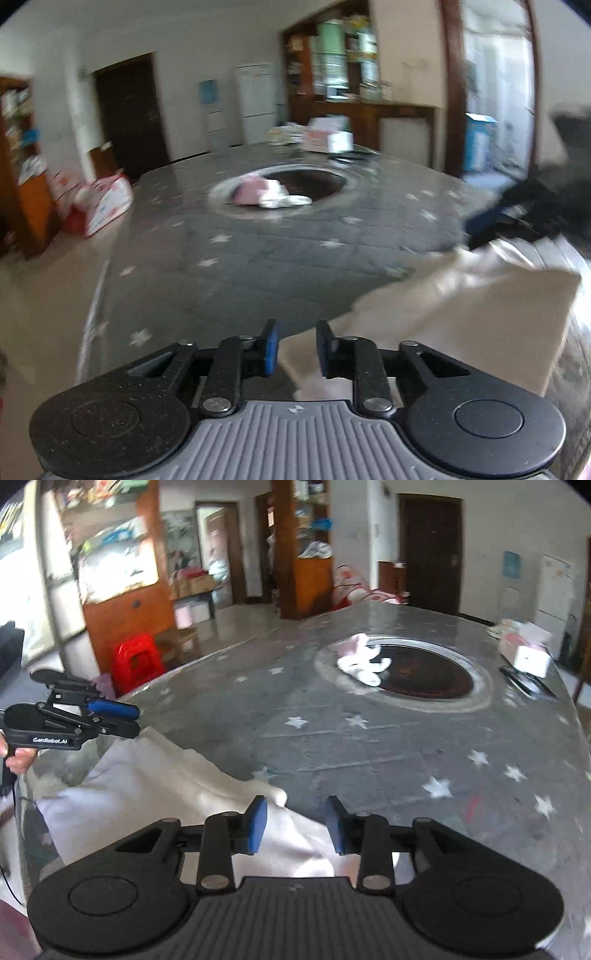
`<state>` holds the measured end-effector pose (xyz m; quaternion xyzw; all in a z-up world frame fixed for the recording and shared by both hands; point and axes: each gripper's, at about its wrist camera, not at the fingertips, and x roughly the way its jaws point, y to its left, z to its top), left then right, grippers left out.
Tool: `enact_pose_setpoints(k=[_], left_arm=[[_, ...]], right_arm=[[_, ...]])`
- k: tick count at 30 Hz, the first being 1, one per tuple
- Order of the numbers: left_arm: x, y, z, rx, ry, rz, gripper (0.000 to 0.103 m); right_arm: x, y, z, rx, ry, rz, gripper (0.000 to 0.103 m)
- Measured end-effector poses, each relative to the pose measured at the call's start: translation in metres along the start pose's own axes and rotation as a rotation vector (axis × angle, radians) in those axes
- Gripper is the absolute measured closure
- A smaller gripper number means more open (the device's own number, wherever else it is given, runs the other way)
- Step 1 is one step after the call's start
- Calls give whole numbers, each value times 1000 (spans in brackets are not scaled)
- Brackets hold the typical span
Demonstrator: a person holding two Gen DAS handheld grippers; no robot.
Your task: Fold clothes
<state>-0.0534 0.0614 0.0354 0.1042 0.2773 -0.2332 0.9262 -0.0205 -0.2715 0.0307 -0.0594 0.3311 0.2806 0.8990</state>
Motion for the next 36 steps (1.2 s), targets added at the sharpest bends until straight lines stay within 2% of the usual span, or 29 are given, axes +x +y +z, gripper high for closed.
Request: enact_pose_setpoints(k=[2,3,5,7,12,18,19,21,23,25,27,30,34,36], left_arm=[[-11,-1,1,-18,-23,13,78],[-17,-4,1,-18,-38,9,74],[-27,-13,0,-32,-57,-33,66],[-32,-25,-2,-28,-59,-70,65],[-29,-44,-8,6,-46,3,58],[-14,-34,-10,-50,1,42,54],[-11,-33,-11,-56,8,43,54],[-6,-30,-12,-74,20,41,54],[-1,-26,-12,-90,31,29,56],[1,-25,-13,-89,33,24,61],[3,-27,-12,-78,32,15,78],[2,-29,-9,-57,10,16,89],[0,-36,-4,3,-38,38,92],[4,-39,-3,36,-36,53,92]], right_arm=[[-11,-6,-6,34,-15,-19,69],[-16,-9,-9,50,-16,-26,68],[-21,-14,-13,84,-12,-36,68],[-21,-19,-18,111,-3,-44,68],[-15,-17,-23,123,30,-52,68],[-11,-13,-23,104,95,-54,70],[-9,-13,-22,103,103,-51,71],[-8,-12,-21,100,112,-45,91],[-10,-9,-19,77,111,-60,96],[-17,-5,-16,54,96,-77,97],[-24,-2,-13,35,80,-101,98],[-26,1,-10,11,66,-145,98],[-15,1,-12,4,77,-195,98],[-5,-5,-17,20,102,-202,97]])
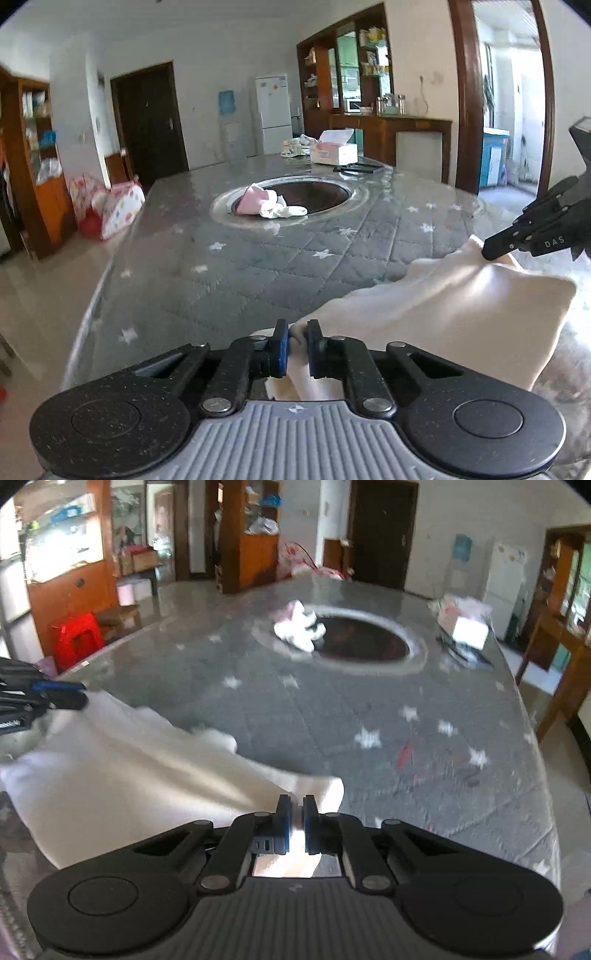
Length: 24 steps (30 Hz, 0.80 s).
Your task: Fold clothes
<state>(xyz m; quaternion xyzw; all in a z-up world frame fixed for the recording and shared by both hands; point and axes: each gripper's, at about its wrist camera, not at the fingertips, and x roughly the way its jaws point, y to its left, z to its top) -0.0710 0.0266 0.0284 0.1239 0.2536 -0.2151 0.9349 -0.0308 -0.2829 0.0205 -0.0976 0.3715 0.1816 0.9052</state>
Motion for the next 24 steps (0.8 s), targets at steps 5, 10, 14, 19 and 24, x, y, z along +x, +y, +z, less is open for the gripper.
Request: enact_pose_setpoints(k=[5,10,14,19,24], left_arm=[[12,0,1,-2,29,0,88],[12,2,3,-27,25,5,84],[5,3,7,-60,5,-5,75],[-2,-2,16,-82,-20,-61,72],[10,-14,22,-95,0,-135,70]], right_arm=[[-3,-4,4,3,4,3,87],[-19,5,13,-9,-43,41,86],[-14,21,19,-16,-59,111,85],[6,39,25,-13,-52,163,85],[24,45,28,9,-49,176,81]])
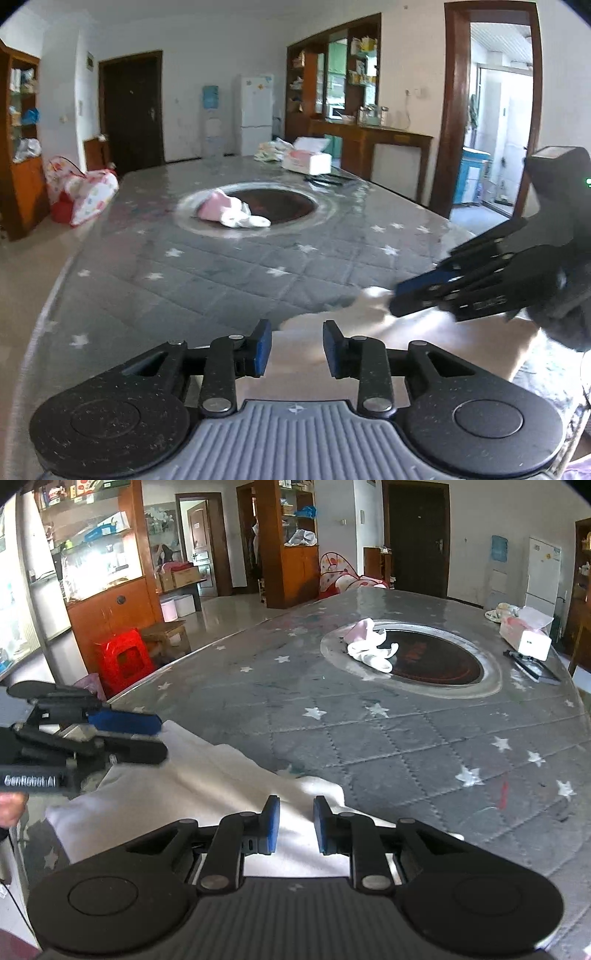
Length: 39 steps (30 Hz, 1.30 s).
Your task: Fold clothes
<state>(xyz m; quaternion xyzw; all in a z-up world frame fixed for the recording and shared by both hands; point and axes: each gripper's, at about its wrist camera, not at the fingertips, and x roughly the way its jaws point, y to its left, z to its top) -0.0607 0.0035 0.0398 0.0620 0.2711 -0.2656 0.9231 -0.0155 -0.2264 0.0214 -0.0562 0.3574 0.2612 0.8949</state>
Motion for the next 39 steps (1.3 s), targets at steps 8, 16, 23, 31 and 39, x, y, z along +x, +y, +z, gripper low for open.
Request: enact_pose_setpoints(k=[8,16,23,31,39], left_arm=[[33,-8,1,-1,51,-7,67],[49,-9,-2,-4,80,46,53],[43,-2,-2,-73,80,37,50],[6,-16,-7,-52,39,33,50],[-21,-38,-26,-17,32,54,49]], right_arm=[[11,-1,-2,30,-11,-14,78],[15,9,-4,-15,-21,-31,64],[6,19,-6,-50,-30,-43,63],[-13,35,-15,-94,-28,-39,61],[-24,47,-28,-91,-25,-52,59]])
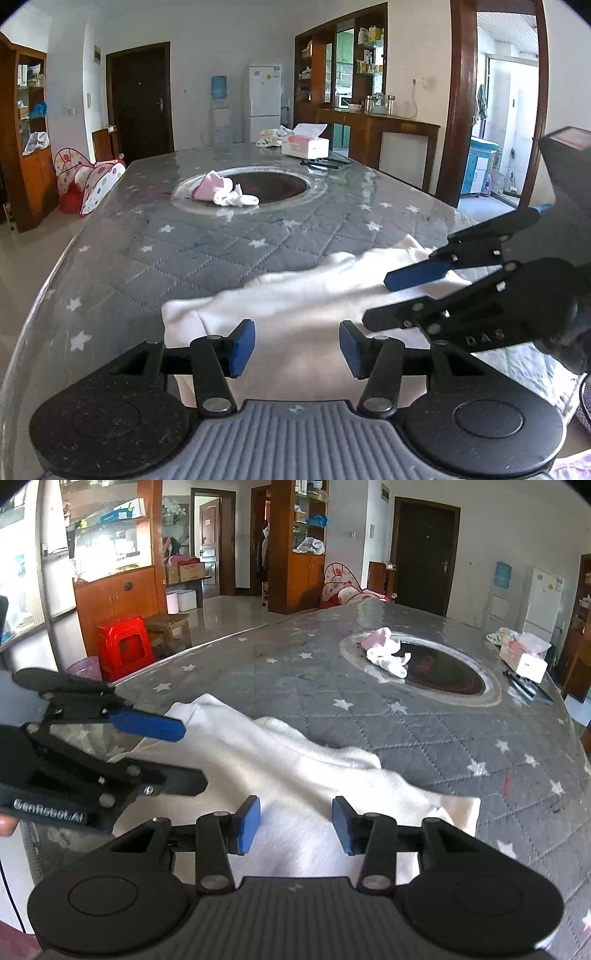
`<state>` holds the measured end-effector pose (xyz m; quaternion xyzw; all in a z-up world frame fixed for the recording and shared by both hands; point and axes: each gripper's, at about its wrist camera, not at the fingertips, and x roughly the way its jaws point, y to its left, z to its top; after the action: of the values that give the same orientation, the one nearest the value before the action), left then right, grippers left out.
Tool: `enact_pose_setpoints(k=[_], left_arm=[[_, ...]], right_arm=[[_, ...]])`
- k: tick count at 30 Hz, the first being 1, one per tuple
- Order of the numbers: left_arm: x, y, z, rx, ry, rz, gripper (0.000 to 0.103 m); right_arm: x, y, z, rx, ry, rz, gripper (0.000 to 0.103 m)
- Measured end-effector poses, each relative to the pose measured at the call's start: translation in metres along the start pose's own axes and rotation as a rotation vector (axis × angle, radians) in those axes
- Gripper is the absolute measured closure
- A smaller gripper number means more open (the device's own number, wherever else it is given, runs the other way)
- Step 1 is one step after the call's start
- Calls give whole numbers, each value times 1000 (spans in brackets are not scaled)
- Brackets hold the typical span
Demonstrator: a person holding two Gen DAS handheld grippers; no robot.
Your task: Fold clothes
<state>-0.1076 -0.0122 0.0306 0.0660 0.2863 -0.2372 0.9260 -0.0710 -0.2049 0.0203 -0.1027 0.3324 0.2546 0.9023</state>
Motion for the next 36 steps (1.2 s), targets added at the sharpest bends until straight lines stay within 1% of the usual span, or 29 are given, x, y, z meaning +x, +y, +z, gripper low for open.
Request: enact_pose_setpoints(k=[3,6,12,18,23,26,28,32,36], left_arm=[[0,-1,-6,-16,12,7,49],[2,-1,-10,-27,22,13,48],[4,-3,-14,-23,13,25,46],[1,-4,-18,-39,6,27,43],[1,-4,-22,-51,-6,21,38],[1,-6,-23,-42,-11,19,35],[1,-7,-23,-37,-8,21,34],[-4,-1,-20,-81,3,1,29],[-6,5,-21,-116,7,-11,27]], right_arm=[[0,0,-5,16,-1,2,56],[0,-1,-9,36,-10,3,55],[-4,-4,-14,75,-40,13,54],[-28,-15,-21,97,-79,18,54],[-42,-23,-38,88,-76,11,54],[-41,-28,-48,90,-58,6,54],[-43,-29,-49,91,-61,8,54],[-53,-28,-44,73,-89,11,54],[-45,-33,-47,86,-47,5,54]])
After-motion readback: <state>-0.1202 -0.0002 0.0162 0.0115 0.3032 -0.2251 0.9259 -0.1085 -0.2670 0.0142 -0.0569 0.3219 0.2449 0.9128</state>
